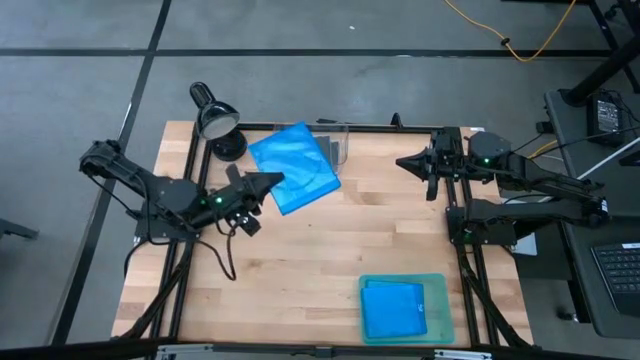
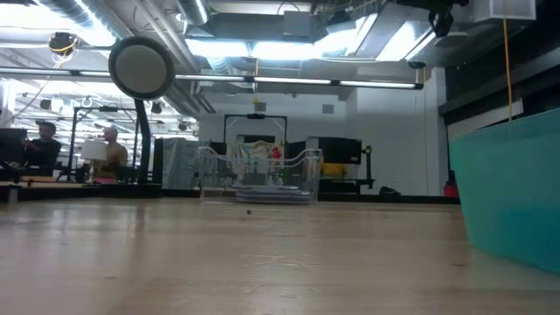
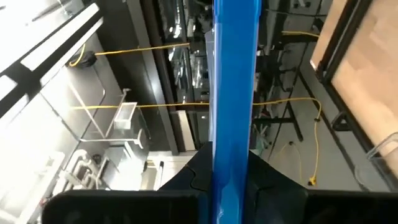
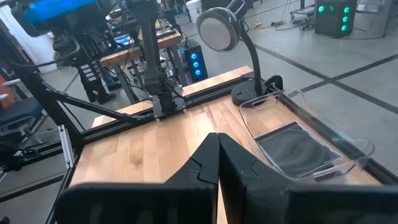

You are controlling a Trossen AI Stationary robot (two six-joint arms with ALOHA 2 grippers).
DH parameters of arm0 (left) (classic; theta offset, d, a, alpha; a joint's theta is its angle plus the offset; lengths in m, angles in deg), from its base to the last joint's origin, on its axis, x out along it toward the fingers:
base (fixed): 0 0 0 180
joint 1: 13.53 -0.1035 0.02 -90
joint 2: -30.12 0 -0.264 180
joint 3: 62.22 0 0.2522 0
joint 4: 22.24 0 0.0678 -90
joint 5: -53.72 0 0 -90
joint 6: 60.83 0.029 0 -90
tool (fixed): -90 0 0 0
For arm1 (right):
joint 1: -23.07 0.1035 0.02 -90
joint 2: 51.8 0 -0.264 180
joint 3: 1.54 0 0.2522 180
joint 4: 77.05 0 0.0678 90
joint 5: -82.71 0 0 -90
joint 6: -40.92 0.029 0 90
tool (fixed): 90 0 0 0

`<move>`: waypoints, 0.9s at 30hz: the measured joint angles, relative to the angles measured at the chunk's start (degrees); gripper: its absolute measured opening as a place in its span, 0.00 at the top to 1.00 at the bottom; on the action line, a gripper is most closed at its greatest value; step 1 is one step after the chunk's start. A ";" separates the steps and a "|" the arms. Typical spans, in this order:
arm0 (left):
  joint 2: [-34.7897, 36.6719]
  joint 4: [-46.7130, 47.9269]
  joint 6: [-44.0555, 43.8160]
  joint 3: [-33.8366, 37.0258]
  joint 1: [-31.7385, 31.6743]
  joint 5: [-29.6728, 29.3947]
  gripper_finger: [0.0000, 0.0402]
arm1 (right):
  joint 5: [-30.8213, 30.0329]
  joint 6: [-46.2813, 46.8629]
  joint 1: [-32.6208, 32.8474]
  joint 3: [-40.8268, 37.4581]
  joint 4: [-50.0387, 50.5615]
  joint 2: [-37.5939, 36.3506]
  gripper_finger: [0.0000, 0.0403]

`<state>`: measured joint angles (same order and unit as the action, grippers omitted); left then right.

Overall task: Pick & place jewel cases by type
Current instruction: Put the blue cd case into the green bin

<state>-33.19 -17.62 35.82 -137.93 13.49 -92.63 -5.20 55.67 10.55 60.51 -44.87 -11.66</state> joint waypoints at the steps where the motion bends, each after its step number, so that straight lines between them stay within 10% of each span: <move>1: -0.02 0.04 -0.75 0.00 0.00 0.01 0.95 | 0.00 -0.01 0.00 0.00 0.18 0.00 0.99; 11: 0.06 -6.58 -22.27 0.00 0.00 -3.90 0.95 | 0.00 -0.12 -0.02 0.00 0.87 0.00 0.99; 20: 1.57 -9.76 -70.26 0.00 0.05 -7.85 0.95 | 0.01 -0.22 0.00 0.00 0.83 0.00 0.99; 27: 3.51 -2.99 -106.87 0.00 -0.08 5.12 0.95 | 0.04 -0.25 0.00 0.00 0.80 0.00 0.99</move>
<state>-29.68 -20.60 -71.05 -137.93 13.41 -87.51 -5.16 55.42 10.55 60.51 -44.07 -11.66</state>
